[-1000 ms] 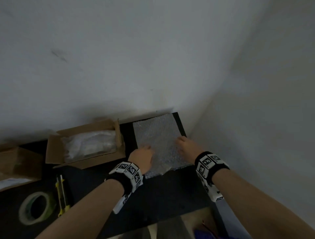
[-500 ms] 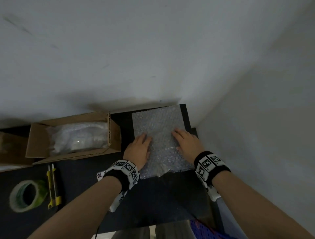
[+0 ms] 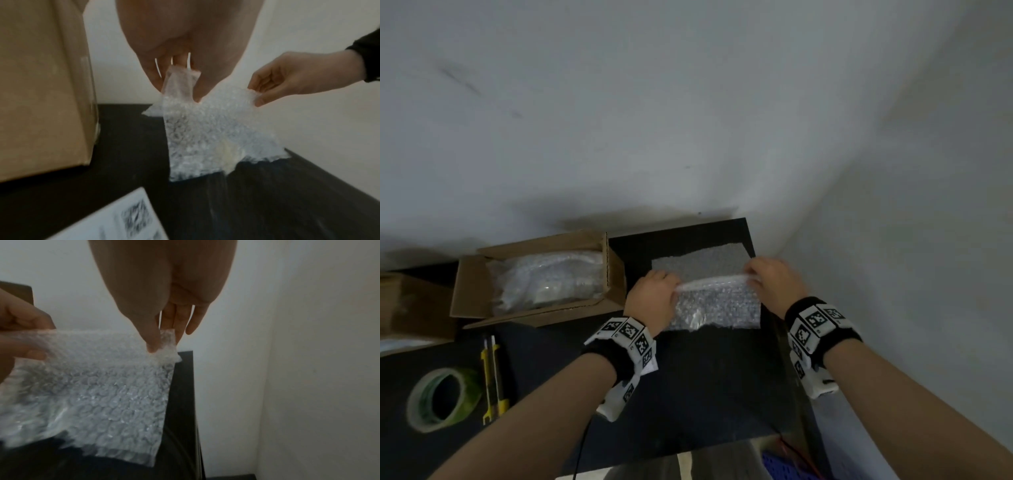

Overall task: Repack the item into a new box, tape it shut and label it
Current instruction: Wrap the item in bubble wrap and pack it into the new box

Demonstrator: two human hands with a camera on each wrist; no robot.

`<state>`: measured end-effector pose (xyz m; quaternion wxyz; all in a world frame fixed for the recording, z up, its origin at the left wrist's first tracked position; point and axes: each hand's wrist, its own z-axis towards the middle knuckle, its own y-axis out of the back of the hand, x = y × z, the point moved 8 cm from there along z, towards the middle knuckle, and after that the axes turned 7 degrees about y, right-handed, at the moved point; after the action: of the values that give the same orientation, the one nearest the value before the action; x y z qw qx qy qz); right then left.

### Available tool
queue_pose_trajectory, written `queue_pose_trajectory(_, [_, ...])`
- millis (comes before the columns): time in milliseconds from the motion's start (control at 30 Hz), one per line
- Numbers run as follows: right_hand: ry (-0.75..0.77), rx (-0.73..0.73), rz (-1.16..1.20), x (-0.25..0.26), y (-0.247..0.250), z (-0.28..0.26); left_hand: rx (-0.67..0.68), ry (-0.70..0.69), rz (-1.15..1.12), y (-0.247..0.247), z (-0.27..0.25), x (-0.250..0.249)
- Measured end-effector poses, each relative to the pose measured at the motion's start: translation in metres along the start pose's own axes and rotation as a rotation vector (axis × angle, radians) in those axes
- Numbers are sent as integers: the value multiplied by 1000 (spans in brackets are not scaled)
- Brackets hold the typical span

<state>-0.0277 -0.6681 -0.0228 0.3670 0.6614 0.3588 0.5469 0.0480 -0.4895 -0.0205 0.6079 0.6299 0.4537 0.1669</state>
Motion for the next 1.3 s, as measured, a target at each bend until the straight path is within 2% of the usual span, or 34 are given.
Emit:
queue_pose_trajectory(233, [-36, -134, 67, 28, 55, -12, -80, -3, -139, 73, -6, -17])
queue_pose_trajectory(400, [-20, -307, 49, 58, 90, -16, -124, -42, -193, 116, -19, -16])
queue_pose_trajectory(633, [19, -476, 11, 119, 117, -16, -250, -86, -315, 185, -39, 20])
queue_pose_trajectory(800, [29, -639, -46, 174, 133, -15, -324, -187, -328, 223, -59, 42])
queue_pose_trajectory(933, [55, -787, -63, 212, 151, -20, -437, -268, -361, 257, -75, 53])
queue_pose_trajectory(1067, [86, -758, -87, 245, 141, -10, -509, -321, -291, 270, -93, 79])
queue_pose_trajectory(1200, [112, -663, -102, 271, 106, 7, -458, -306, -179, 255, -101, 120])
queue_pose_trajectory(1300, [188, -629, -151, 290, 87, 17, -446, -346, -6, 243, -108, 142])
